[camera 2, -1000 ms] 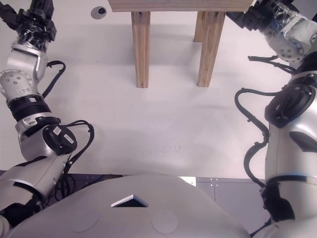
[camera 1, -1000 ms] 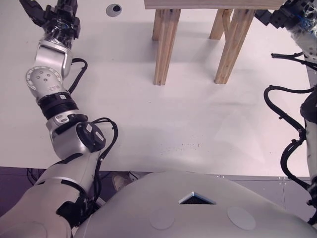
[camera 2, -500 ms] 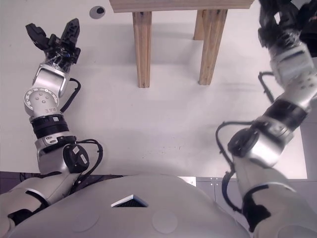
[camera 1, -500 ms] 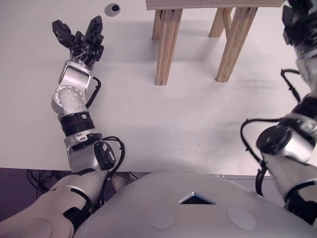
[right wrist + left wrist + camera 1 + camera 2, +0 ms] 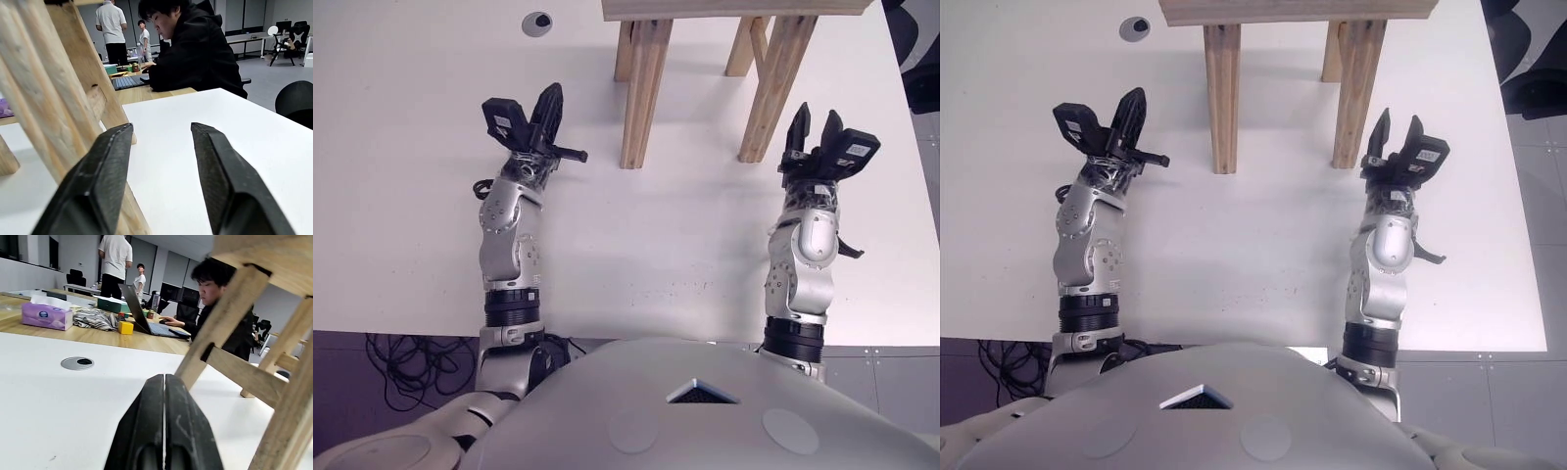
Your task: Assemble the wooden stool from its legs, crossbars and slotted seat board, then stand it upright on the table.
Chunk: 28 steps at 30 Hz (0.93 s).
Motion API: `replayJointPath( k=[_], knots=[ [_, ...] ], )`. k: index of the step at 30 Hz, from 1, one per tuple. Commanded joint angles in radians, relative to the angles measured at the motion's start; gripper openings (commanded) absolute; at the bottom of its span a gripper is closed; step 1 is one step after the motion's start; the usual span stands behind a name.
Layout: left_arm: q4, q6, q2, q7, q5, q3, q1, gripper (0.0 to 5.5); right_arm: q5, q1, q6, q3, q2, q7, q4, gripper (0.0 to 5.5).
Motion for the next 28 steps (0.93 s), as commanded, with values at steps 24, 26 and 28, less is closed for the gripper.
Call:
replayJointPath(
  k=[24, 26, 28],
  knots=[
    [0.335, -0.211, -0.108, 0.308, 0.152, 0.018, -0.224, 0.0, -0.094, -0.327, 0.22, 0.018, -0.206, 0.037, 0.16, 0.04],
    [0.336, -0.2, -0.088, 0.289, 0.146, 0.023, -0.222, 0.0, -0.102, -0.317, 0.207, 0.036, -0.185, 0.021, 0.157, 0.04],
    [0.315, -0.167, -0.07, 0.268, 0.129, 0.031, -0.219, 0.0, -0.104, -0.291, 0.193, 0.045, -0.162, -0.003, 0.14, 0.04]
  ],
)
